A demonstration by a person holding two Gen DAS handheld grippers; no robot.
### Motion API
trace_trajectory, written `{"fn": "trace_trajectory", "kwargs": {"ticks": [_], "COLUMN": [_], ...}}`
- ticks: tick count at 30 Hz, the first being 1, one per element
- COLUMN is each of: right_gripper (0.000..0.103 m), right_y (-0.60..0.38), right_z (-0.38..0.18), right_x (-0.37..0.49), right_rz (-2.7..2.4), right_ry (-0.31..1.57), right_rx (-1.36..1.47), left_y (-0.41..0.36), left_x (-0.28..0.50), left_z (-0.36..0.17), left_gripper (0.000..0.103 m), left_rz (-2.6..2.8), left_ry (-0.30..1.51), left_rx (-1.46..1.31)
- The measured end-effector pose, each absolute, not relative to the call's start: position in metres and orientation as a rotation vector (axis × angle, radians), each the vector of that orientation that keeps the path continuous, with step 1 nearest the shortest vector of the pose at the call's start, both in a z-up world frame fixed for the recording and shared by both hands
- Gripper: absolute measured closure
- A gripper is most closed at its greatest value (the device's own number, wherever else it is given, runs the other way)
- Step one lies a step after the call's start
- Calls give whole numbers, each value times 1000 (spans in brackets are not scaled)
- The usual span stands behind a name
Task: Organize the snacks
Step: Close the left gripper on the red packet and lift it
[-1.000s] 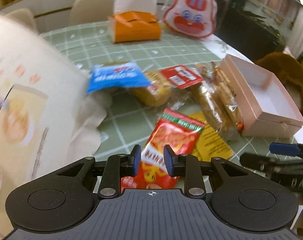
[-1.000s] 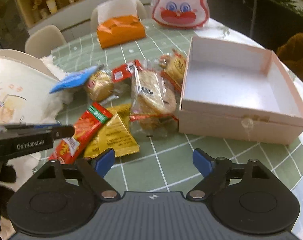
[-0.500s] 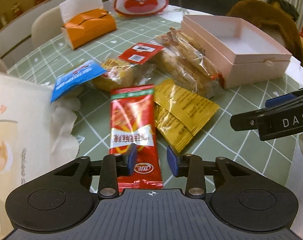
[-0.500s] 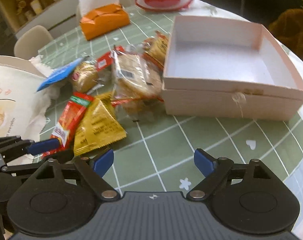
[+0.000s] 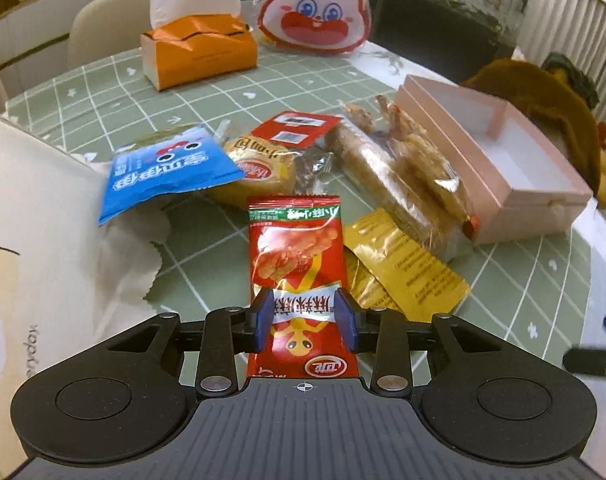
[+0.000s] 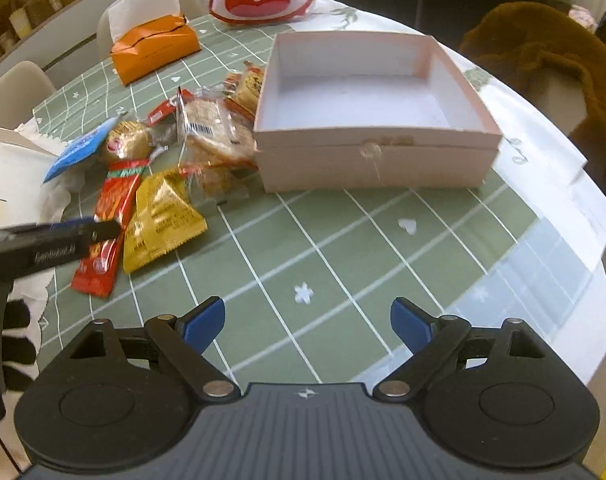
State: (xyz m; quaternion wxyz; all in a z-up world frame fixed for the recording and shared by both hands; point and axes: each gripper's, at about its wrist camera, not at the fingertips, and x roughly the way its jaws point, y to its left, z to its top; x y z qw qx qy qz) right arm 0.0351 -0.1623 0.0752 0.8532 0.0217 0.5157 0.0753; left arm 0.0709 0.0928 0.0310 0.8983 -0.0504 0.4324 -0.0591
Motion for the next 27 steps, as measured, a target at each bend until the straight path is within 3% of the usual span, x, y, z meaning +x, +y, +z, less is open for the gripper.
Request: {"fn": "trace_trajectory", "kwargs": {"ticks": [9,19,27], "right_gripper": [12,12,12], "right_y": [-143,-141,-119], "right_z": [63,58,56], "right_x": [62,96,106], "right_rz": [265,365,381], "right_ry": [1086,1088,1085], "right_rx": [0,-92,-147], "left_y": [103,76,123], "left_x": [105,116,107], "left_z": [33,24,21], "left_gripper": [57,44,42], "left_rz": [-118,93,98], "left_ry": [896,881,868], "left_rx": [-281,32,-196]}}
